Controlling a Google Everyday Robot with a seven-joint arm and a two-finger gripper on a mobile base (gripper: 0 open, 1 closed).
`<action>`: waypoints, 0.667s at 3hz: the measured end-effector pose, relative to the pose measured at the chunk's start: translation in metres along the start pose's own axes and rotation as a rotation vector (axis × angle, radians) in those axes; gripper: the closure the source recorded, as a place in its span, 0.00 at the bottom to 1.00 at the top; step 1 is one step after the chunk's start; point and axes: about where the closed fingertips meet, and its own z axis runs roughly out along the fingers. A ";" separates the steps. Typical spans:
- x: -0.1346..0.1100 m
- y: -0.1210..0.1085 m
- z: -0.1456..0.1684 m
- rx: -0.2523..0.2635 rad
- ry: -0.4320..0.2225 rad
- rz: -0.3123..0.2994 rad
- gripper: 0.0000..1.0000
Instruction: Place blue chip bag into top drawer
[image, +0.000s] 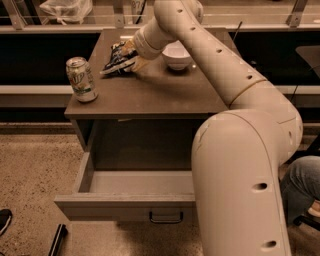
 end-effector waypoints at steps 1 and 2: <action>-0.004 0.004 -0.010 0.011 -0.001 0.003 0.89; -0.019 -0.004 -0.056 0.102 0.003 -0.028 1.00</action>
Offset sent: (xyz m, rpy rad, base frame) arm -0.0855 -0.0429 0.1079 0.1503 -0.2202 0.0110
